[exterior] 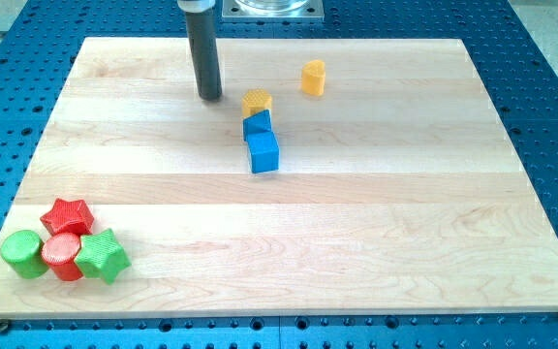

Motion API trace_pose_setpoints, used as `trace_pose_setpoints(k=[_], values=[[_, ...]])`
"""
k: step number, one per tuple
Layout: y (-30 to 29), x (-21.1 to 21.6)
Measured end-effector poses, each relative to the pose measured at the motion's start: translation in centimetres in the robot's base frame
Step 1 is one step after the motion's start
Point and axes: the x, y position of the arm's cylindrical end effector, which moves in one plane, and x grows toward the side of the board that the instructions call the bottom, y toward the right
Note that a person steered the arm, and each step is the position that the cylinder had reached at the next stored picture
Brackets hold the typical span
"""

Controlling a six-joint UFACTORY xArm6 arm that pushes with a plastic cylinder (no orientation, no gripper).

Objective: Push the heart above the hexagon

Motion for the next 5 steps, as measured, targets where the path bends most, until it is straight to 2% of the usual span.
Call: trace_pose_setpoints(k=[1, 2, 3, 4, 5], values=[[4.4, 0.7], [5.0, -0.1], [7.1, -4.8], [11.9, -9.6], [17.7, -8.3]])
